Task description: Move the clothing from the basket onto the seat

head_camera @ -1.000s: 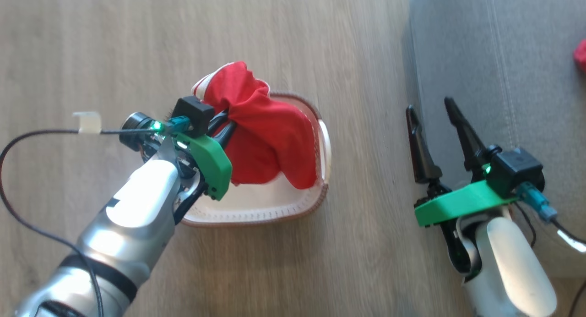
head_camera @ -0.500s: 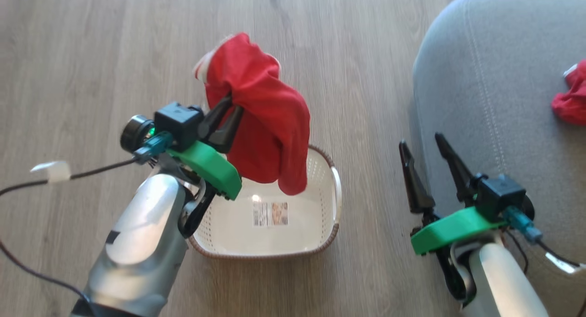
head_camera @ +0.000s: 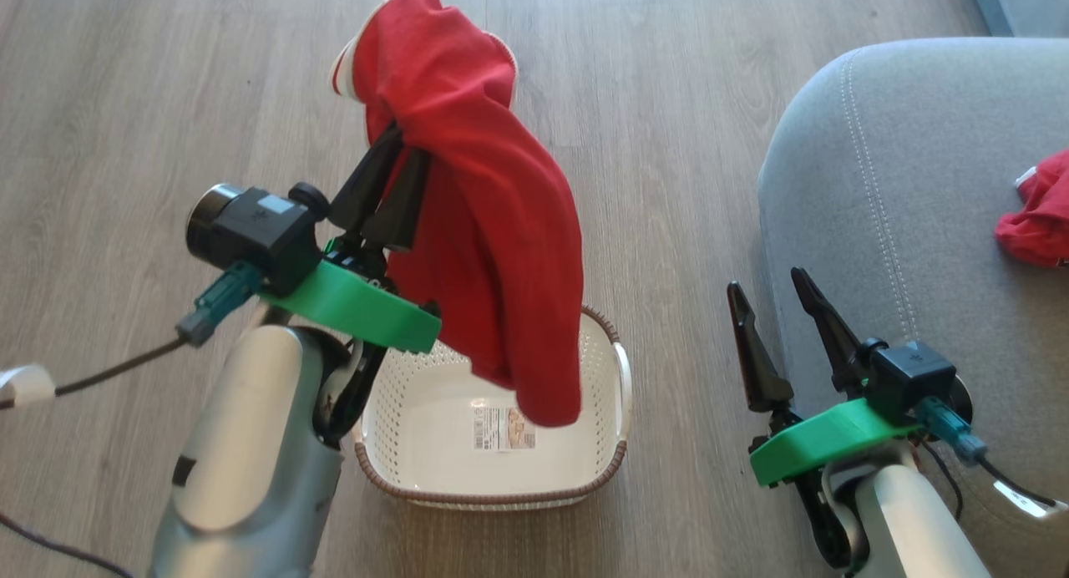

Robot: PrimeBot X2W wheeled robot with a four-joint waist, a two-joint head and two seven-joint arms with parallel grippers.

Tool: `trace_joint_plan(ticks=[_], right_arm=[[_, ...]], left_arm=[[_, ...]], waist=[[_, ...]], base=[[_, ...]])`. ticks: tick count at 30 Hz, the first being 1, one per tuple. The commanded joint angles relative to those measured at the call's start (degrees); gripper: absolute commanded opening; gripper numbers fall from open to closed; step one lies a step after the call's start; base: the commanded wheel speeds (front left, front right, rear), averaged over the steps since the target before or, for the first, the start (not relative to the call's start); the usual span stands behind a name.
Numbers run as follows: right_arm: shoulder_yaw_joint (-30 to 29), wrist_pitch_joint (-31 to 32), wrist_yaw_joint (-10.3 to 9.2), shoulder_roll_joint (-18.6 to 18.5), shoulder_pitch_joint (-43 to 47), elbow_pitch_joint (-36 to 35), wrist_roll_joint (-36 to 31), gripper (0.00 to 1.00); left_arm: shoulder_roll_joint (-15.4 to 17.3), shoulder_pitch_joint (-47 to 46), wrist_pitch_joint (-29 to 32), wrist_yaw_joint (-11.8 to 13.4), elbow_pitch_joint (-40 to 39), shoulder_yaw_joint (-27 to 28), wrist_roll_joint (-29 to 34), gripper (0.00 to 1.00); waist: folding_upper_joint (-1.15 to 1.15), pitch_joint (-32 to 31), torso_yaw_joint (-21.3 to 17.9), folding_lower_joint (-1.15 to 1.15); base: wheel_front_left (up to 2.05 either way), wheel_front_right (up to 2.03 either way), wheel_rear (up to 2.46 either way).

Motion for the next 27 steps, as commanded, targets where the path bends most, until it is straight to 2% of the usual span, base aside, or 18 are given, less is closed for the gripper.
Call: trace_joint_plan(ticks=[1, 14, 27], right_arm=[[1.1, -0.4, -0.02, -0.2, -0.1, -2.2, 0.1, 1.00], [2.0, -0.4, -0.02, -0.2, 0.4, -3.5, 1.0, 1.00], [1.5, -0.4, -0.02, -0.2, 0.5, -4.9, 1.3, 1.00]], left_arm=[[0.0, -1.1, -0.5, 0.0, -3.8, 2.4, 0.4, 0.00], [-0.5, 0.8, -0.5, -0.1, -11.6, -0.1, 2.3, 0.00], [1.1, 1.2, -0.5, -0.1, -12.8, -5.4, 1.5, 0.00]], waist=[[0.00, -0.4, 0.1, 0.01], [0.00, -0.6, -0.3, 0.01], [0.00, 0.0, -0.3, 0.01]], base=[[0.00, 0.00, 0.00], [0.00, 0.00, 0.00], [0.00, 0.00, 0.00]])
